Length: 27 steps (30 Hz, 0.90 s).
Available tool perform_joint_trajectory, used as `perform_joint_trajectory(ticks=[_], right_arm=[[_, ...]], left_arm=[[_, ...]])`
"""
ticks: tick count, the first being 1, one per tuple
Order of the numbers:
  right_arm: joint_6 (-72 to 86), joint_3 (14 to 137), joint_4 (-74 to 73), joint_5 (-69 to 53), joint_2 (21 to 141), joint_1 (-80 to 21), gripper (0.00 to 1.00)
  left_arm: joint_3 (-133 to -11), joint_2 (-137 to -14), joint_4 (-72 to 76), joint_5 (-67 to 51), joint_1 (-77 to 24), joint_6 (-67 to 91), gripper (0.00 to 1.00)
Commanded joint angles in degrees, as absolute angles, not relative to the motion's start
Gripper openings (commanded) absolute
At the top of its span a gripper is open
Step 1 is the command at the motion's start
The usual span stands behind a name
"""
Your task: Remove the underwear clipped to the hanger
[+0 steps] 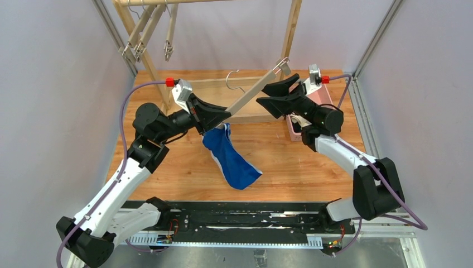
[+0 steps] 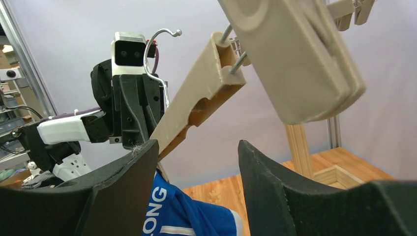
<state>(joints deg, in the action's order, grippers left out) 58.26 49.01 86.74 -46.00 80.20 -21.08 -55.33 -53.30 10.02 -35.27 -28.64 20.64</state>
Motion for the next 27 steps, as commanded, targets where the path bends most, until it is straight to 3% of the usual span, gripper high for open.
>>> perform_joint_trajectory(ticks=[1,10,17,20,21,25,27], right_arm=[[57.35,52.67,90.27,-45.31,81.78,-23.12,0.61],[56.41,55.89,90.31,-43.61,83.85,-24.98,0.54],[57.47,58.26,90.27,-44.06,85.55,-25.7,0.29],[57.51,59.13,90.23,-44.87,85.77,-25.84,0.05],[57.67,59.58,90.18,-45.25,85.92,-25.84,0.01],[57.82,59.94,90.24,-45.74,85.89,-25.93,0.01],[57.75,60.0,90.2,-46.21,85.63,-26.01,0.0]], left_arm=[[-53.83,-53.84,19.43,-36.28,-29.25,25.11,0.0],[-50.76,-53.54,24.45,-34.4,-29.92,28.22,0.0],[-49.71,-54.28,27.37,-33.37,-30.47,30.52,0.0],[-49.36,-54.65,28.21,-33.05,-30.67,30.97,0.0],[-49.31,-54.86,28.4,-33.0,-30.75,31.06,0.0],[-49.24,-55.53,29.1,-32.44,-30.85,31.82,0.03],[-49.14,-55.71,29.29,-31.76,-30.85,32.27,0.15]])
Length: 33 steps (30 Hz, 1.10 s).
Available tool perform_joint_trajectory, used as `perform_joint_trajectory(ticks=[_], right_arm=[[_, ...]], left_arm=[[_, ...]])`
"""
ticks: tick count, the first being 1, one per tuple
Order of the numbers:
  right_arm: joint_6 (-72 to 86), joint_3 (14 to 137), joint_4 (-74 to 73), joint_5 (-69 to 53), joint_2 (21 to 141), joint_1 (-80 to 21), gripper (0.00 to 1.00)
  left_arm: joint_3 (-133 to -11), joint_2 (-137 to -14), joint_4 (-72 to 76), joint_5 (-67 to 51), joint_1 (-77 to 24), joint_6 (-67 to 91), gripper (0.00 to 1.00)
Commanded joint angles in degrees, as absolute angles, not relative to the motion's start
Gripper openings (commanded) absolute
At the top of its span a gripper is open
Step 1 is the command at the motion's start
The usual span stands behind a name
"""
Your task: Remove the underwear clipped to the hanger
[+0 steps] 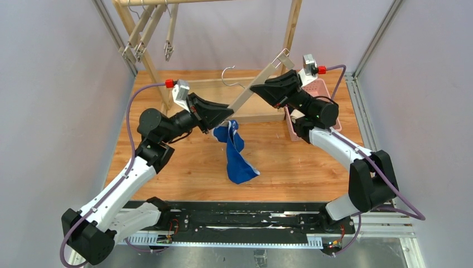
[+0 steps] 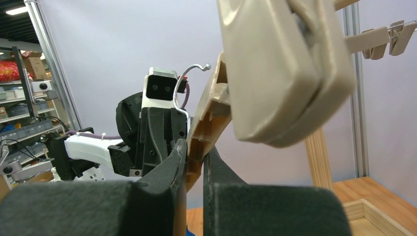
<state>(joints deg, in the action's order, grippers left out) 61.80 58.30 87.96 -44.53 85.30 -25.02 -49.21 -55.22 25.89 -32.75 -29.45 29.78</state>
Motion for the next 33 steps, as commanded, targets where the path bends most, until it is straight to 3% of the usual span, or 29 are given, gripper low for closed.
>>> perform_joint_trajectory(ticks=[1,3,5,9,17,22,26,29,33], right_arm=[[57.79,60.08,90.18,-46.61,85.47,-26.01,0.0],[57.85,60.21,90.22,-47.27,85.14,-26.02,0.01],[57.9,60.21,90.21,-47.71,84.61,-26.02,0.01],[58.26,60.08,90.25,-48.03,83.5,-26.02,0.01],[58.06,58.68,90.17,-48.01,80.84,-26.02,0.01],[57.7,58.33,89.74,-47.64,80.1,-26.02,0.01],[57.83,58.41,89.81,-47.4,80.32,-26.02,0.01],[57.91,58.38,89.74,-47.37,80.42,-26.02,0.01],[57.92,58.18,89.67,-47.29,80.51,-26.02,0.0]], left_arm=[[-48.93,-55.68,29.27,-31.35,-30.85,32.33,0.23],[-48.59,-55.43,29.42,-30.94,-30.85,31.99,0.45],[-48.29,-55.02,29.51,-31.02,-30.85,31.26,0.56],[-47.15,-53.42,29.2,-30.83,-30.85,29.01,0.66],[-45.62,-50.45,20.88,-29.71,-30.84,21.64,0.72],[-44.31,-49.58,20.3,-30.86,-30.82,20.79,0.73],[-43.55,-49.19,20.13,-31.62,-30.83,20.62,0.65],[-43.57,-49.04,19.84,-32.13,-30.83,20.2,0.54],[-43.96,-49.21,19.78,-32.54,-30.78,20.04,0.31]])
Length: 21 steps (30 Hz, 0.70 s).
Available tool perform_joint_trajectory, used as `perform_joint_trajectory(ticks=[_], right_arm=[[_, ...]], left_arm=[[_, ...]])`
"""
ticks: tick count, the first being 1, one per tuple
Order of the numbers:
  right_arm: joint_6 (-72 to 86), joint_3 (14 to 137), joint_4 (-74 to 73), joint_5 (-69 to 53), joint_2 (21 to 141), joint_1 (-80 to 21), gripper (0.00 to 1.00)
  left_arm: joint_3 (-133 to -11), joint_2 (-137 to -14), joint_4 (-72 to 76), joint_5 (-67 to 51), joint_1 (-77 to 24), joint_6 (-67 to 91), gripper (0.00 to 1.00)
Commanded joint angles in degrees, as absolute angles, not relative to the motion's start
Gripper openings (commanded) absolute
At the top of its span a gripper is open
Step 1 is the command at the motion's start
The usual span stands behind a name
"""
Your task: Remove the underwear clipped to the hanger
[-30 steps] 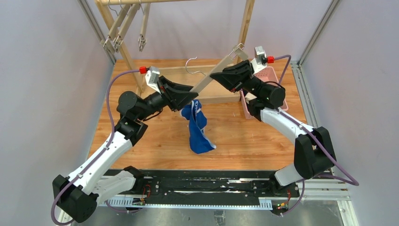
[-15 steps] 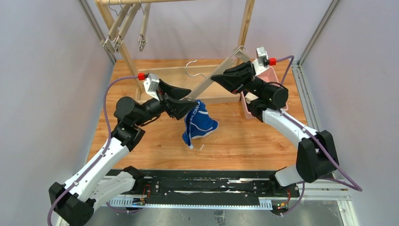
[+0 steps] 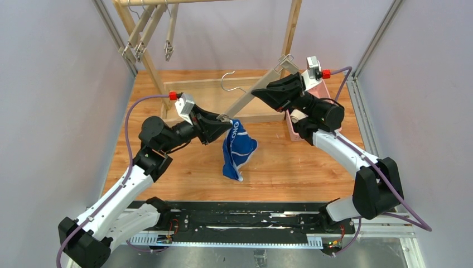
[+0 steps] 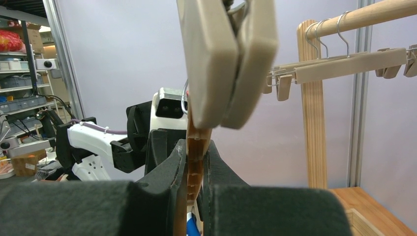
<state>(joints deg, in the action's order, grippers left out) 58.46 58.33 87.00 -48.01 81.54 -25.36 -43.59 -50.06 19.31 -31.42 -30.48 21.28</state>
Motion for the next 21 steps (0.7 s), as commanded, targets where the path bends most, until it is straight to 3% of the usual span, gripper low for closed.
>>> perform_joint_trajectory(ticks=[1,4,6,8,10,12,15,21], right_arm=[[57.88,58.12,89.59,-47.33,80.55,-26.02,0.01],[57.96,57.86,89.6,-47.42,80.68,-26.02,0.01],[58.01,57.58,89.62,-47.59,80.73,-26.02,0.01],[57.93,57.28,89.51,-47.69,80.69,-26.02,0.01],[57.92,57.13,89.48,-47.92,80.63,-26.02,0.0],[57.96,57.08,89.51,-48.03,80.48,-26.02,0.0],[58.08,56.95,89.45,-48.31,80.26,-26.02,0.01],[58.26,56.78,89.55,-48.25,79.81,-26.02,0.01]], left_arm=[[-43.95,-49.22,19.78,-32.46,-30.82,20.0,0.26],[-44.1,-49.14,19.81,-32.32,-30.84,19.83,0.09],[-44.27,-48.9,19.86,-32.15,-30.85,19.86,0.07],[-44.46,-48.51,19.86,-31.69,-30.79,20.08,0.18],[-44.67,-47.83,19.86,-30.9,-30.85,20.62,0.46],[-44.73,-46.84,19.86,-29.76,-30.85,20.62,0.57],[-45.38,-45.28,19.86,-28.44,-30.85,19.64,0.63],[-48.69,-47.81,19.42,-30.01,-30.85,18.95,0.63]])
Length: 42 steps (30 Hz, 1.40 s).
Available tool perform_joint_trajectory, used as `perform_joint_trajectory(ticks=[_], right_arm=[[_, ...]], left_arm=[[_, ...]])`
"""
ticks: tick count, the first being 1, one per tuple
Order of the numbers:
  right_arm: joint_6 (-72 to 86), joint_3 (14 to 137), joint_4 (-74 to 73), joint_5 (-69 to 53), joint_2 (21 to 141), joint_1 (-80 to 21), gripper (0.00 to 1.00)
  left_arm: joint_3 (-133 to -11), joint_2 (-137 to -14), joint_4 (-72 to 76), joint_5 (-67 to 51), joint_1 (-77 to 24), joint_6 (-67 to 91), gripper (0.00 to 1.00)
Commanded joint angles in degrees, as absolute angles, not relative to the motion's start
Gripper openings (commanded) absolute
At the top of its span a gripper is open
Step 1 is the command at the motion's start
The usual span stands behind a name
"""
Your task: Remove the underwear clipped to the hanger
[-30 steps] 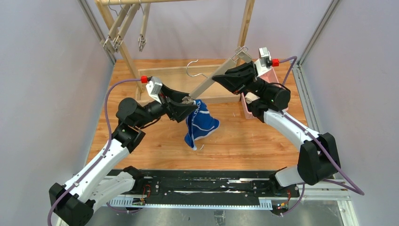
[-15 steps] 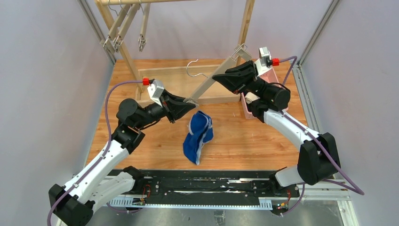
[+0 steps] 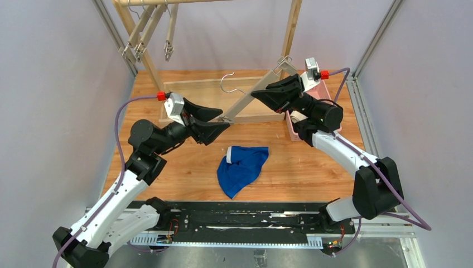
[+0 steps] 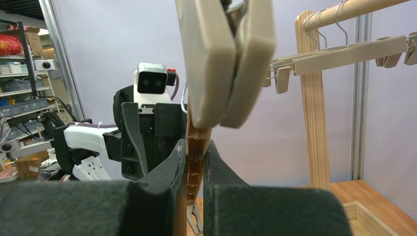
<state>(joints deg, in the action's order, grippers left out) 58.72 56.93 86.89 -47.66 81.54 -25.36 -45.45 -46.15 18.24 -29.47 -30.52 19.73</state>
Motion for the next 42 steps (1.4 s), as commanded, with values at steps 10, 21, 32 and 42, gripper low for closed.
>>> perform_joint_trajectory(ticks=[10,21,32,42], right_arm=[[58.41,56.93,89.41,-48.37,79.32,-26.23,0.0],[58.21,57.04,89.47,-48.64,80.69,-27.15,0.01],[58.27,56.42,89.08,-48.54,81.08,-27.33,0.02],[50.37,49.95,80.4,-47.49,77.16,-27.33,0.66]], left_arm=[[-52.82,-54.48,19.42,-34.05,-30.87,19.29,0.5],[-54.55,-56.6,20.3,-36.36,-30.87,19.97,0.23],[-55.43,-55.85,20.39,-38.53,-30.85,20.12,0.0],[-59.69,-48.96,4.06,-31.46,-30.85,13.6,0.0]])
